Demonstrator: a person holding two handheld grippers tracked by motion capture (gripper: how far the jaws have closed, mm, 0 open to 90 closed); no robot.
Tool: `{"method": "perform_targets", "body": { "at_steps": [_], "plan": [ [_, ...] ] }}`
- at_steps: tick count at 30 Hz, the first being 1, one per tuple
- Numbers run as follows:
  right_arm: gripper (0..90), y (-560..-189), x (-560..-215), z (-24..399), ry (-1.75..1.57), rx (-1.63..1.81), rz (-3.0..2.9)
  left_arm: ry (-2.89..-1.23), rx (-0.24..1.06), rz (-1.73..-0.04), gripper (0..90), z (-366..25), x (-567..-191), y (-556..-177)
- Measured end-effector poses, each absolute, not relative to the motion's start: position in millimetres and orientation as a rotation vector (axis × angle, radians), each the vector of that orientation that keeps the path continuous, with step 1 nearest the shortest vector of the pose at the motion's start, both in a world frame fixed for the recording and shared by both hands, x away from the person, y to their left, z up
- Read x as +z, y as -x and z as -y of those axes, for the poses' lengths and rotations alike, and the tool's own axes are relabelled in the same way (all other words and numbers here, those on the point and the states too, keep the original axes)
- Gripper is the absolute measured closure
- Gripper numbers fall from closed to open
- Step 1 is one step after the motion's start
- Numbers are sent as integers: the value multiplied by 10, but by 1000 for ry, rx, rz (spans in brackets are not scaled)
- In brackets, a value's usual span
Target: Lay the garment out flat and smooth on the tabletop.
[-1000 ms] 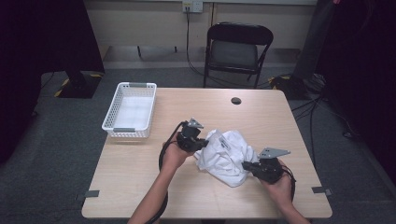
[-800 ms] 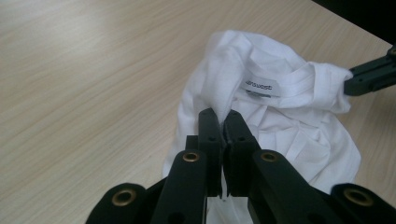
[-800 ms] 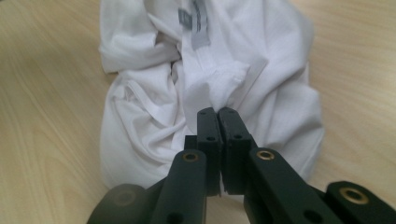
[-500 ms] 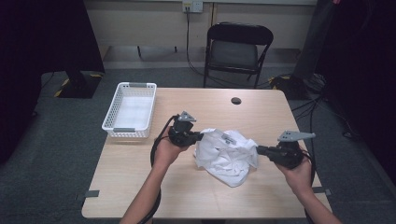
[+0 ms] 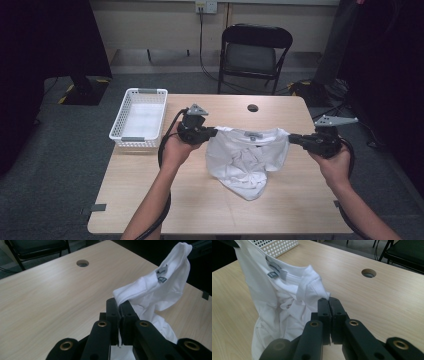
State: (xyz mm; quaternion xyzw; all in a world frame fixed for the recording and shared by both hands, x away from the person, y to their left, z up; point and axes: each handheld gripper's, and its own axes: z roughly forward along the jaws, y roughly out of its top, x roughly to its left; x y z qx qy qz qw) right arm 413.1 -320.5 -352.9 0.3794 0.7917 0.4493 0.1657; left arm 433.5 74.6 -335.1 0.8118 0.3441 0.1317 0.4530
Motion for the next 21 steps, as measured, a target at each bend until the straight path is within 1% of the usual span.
{"method": "perform_targets", "body": {
  "at_steps": [4, 10, 18, 19, 20, 21],
  "plan": [
    [879, -4184, -3465, 3230, -1081, 1229, -2261, -1974, 344, -868, 875, -801, -3202, -4384],
    [883, -4253, -3322, 3281, -1097, 1269, -2238, -1969, 369, -861, 875, -808, -3026, -4455],
    [885, -4257, -2923, 3341, -1057, 1309, -2185, -1956, 391, -847, 876, -796, -2828, -4466],
    [885, -4257, -2923, 3341, -1057, 1309, -2185, -1956, 391, -847, 876, -796, -2828, -4466],
    [885, -4233, -2792, 3348, -1037, 1316, -2167, -1945, 396, -846, 877, -798, -2762, -4444],
    [885, -4222, -2752, 3354, -1033, 1322, -2160, -1939, 396, -845, 877, -802, -2738, -4434]
  ]
}}
